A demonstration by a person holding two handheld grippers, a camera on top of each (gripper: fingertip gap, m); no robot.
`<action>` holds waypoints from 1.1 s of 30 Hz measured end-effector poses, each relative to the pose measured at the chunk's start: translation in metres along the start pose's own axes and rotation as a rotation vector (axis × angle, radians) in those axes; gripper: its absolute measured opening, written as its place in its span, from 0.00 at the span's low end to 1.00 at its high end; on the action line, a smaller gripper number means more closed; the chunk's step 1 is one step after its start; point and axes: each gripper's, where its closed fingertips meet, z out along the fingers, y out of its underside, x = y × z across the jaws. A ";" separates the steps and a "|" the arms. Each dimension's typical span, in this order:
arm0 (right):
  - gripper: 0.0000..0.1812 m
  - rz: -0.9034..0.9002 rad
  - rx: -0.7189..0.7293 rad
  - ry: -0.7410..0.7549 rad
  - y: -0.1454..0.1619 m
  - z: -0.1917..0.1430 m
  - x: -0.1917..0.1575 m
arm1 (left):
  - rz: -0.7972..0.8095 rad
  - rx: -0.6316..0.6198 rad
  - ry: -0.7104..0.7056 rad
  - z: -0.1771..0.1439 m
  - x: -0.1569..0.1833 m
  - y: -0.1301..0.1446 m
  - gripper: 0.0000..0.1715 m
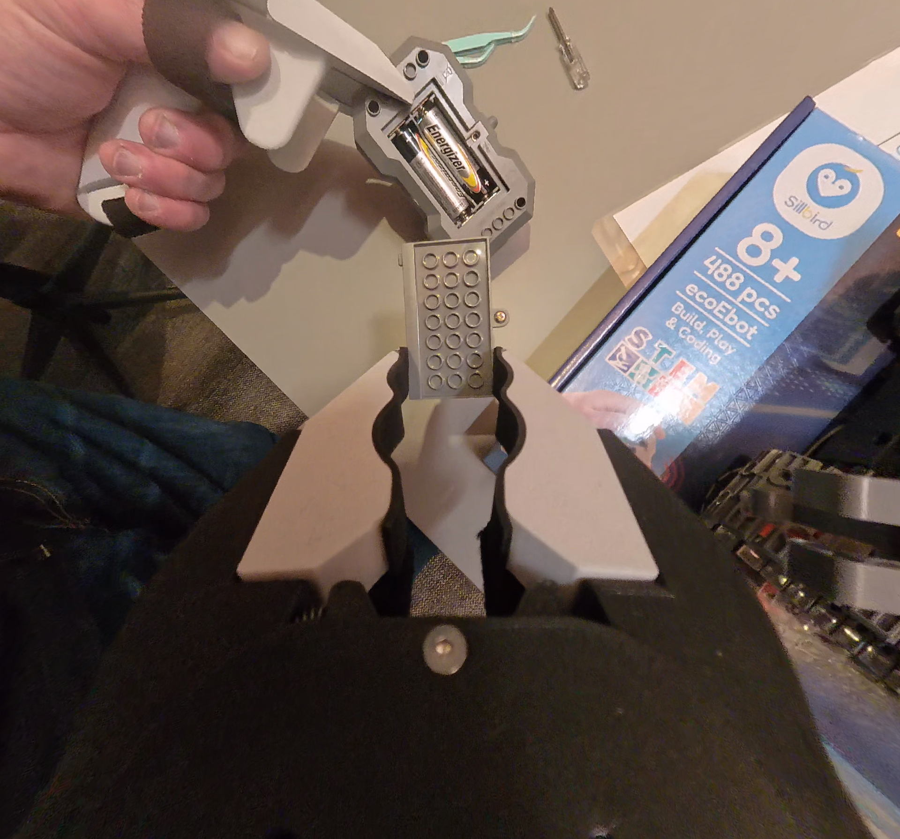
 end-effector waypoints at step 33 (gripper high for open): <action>0.18 0.088 0.071 -0.028 0.010 -0.043 0.005 | -0.143 -0.050 0.112 0.030 0.012 0.019 0.22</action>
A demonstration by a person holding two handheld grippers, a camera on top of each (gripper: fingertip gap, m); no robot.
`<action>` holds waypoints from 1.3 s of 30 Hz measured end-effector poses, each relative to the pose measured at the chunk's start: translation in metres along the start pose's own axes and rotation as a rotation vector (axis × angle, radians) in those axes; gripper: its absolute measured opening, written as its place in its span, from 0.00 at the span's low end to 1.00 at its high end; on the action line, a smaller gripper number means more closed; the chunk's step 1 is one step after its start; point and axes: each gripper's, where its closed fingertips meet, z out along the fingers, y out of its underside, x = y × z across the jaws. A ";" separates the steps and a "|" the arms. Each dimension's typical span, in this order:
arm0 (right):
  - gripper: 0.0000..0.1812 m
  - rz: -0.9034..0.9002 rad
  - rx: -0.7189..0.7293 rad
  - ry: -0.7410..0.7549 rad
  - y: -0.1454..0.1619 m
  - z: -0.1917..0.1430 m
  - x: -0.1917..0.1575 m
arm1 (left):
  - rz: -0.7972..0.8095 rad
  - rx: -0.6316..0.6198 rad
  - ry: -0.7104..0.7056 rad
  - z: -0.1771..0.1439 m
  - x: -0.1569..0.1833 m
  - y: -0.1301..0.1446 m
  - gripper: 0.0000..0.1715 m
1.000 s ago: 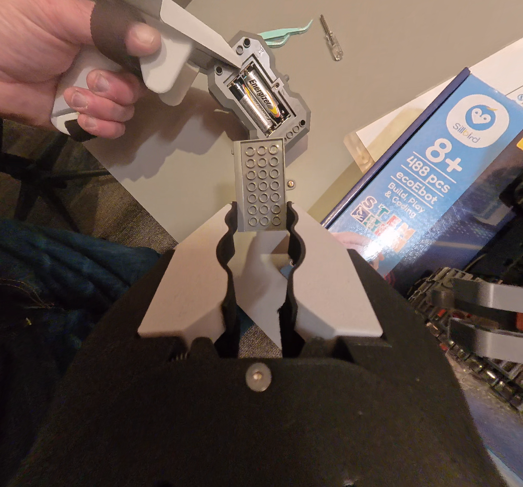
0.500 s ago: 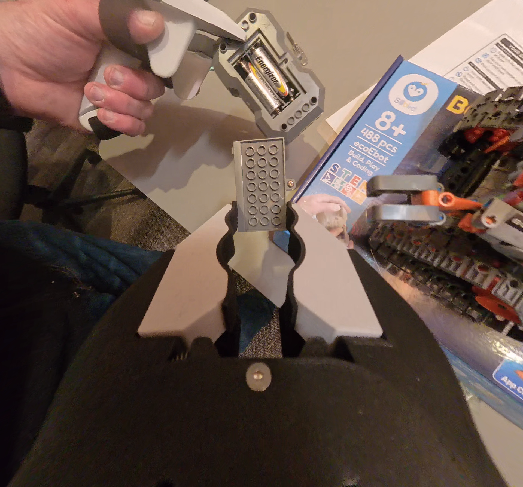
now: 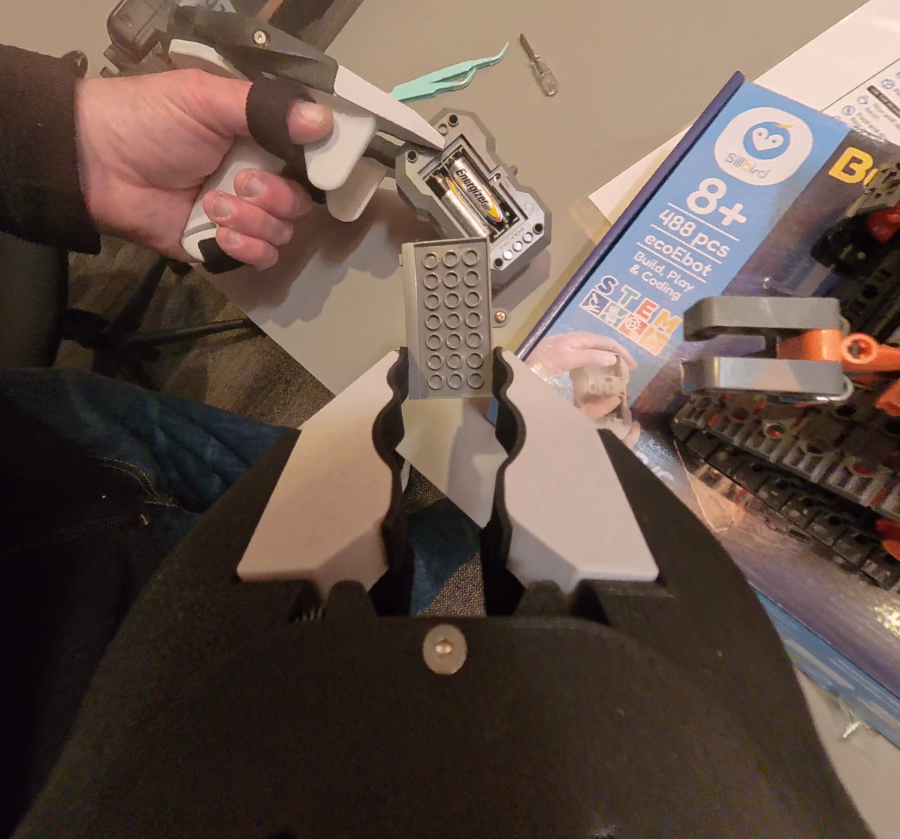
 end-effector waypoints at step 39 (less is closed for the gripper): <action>0.18 -0.040 -0.008 -0.096 -0.019 0.027 -0.003 | 0.009 0.059 -0.168 -0.014 -0.025 -0.011 0.23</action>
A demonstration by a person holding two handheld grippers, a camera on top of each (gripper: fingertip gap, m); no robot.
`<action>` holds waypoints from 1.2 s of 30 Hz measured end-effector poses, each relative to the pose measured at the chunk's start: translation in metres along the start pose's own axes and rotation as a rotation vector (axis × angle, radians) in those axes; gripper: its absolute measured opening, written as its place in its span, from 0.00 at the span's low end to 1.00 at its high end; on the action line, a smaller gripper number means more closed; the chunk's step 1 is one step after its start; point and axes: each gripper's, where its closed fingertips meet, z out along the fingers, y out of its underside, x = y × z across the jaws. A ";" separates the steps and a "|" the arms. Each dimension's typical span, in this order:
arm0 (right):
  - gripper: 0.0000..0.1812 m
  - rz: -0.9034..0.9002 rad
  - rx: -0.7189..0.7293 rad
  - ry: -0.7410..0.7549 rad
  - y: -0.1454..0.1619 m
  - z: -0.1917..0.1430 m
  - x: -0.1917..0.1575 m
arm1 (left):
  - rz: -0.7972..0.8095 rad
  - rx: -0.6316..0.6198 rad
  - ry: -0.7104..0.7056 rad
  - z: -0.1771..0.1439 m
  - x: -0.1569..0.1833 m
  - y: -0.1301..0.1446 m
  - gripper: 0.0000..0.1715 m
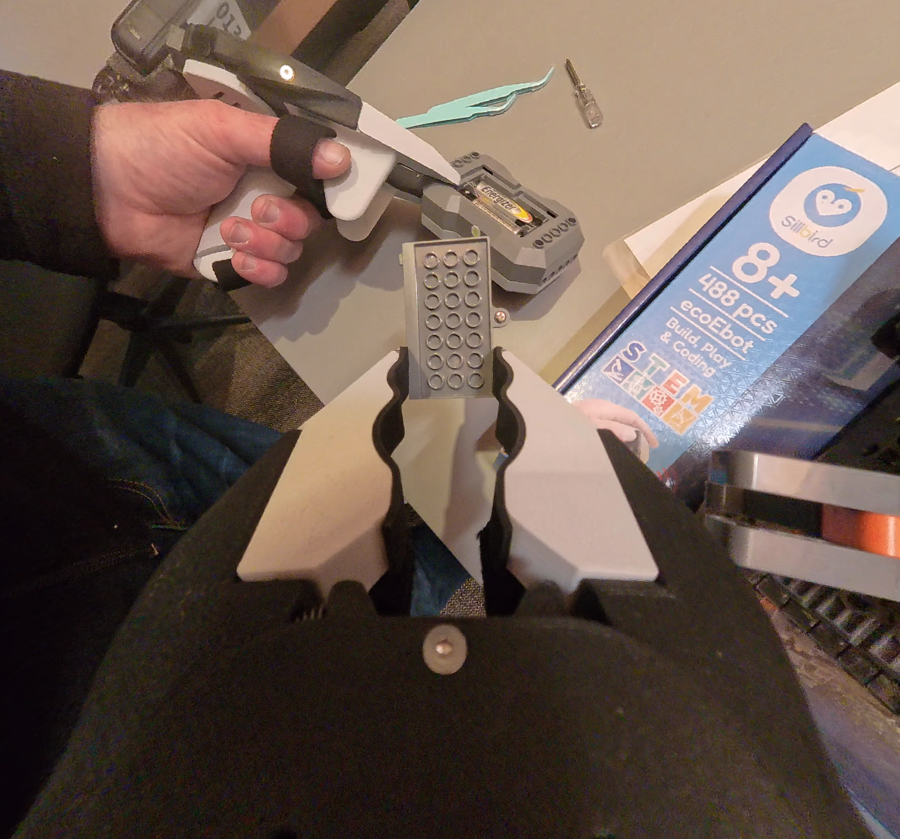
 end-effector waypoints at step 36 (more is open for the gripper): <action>0.18 -0.006 0.074 -0.047 -0.086 0.015 -0.022 | 0.269 -0.028 0.244 -0.047 0.142 0.011 0.11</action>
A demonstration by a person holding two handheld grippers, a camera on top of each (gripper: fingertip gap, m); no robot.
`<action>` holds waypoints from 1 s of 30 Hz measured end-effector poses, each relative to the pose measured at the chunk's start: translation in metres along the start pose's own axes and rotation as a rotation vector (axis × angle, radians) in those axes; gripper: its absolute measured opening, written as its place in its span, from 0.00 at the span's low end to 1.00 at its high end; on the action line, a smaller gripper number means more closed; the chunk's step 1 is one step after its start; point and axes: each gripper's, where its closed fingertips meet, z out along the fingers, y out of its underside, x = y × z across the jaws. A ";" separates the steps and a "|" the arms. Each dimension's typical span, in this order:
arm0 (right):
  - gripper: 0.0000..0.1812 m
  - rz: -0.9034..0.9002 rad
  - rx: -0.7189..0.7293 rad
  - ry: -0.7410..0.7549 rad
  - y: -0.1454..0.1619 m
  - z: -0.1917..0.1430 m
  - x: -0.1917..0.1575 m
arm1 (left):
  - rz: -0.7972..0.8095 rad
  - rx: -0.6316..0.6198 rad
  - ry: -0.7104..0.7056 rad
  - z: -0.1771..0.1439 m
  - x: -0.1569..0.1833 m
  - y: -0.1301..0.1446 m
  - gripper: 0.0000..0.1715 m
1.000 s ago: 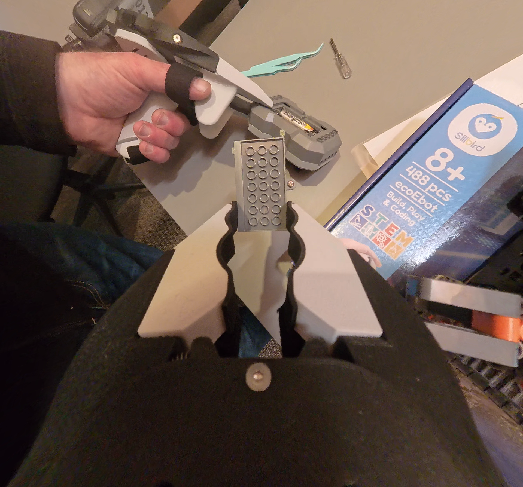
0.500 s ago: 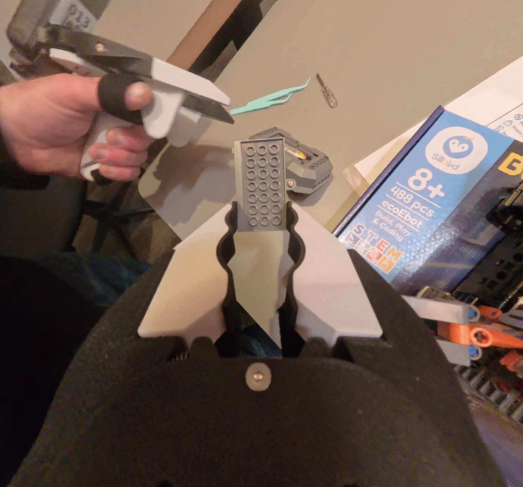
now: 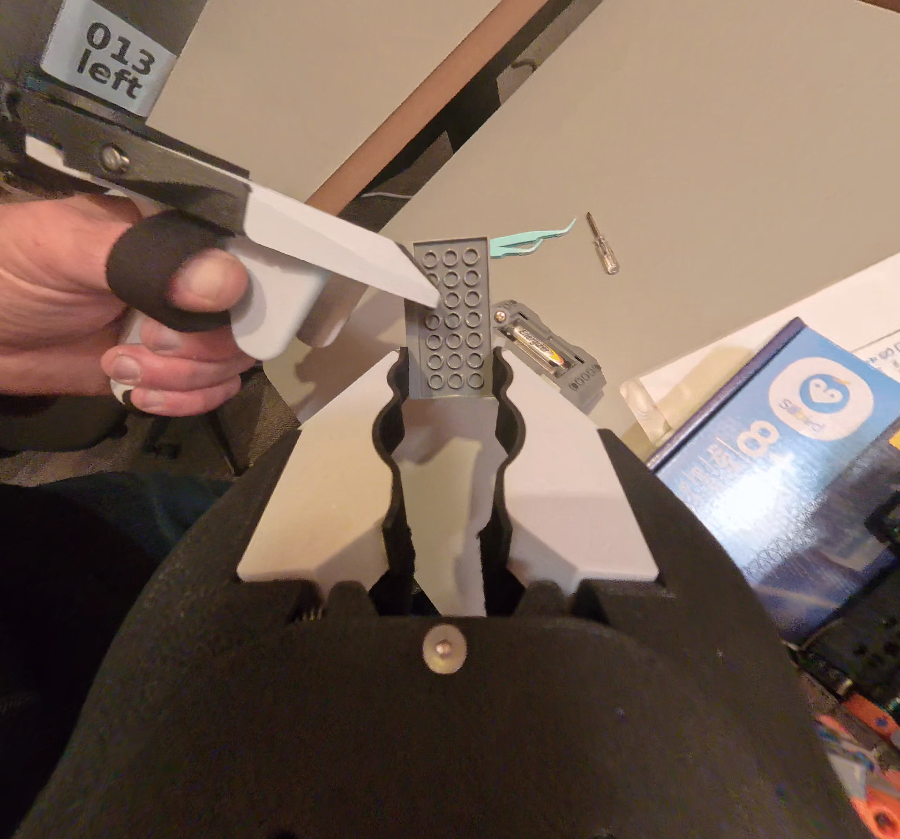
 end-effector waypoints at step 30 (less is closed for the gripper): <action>0.20 -0.128 0.079 0.055 -0.053 0.002 -0.011 | -0.157 0.177 0.063 -0.025 0.021 -0.053 0.02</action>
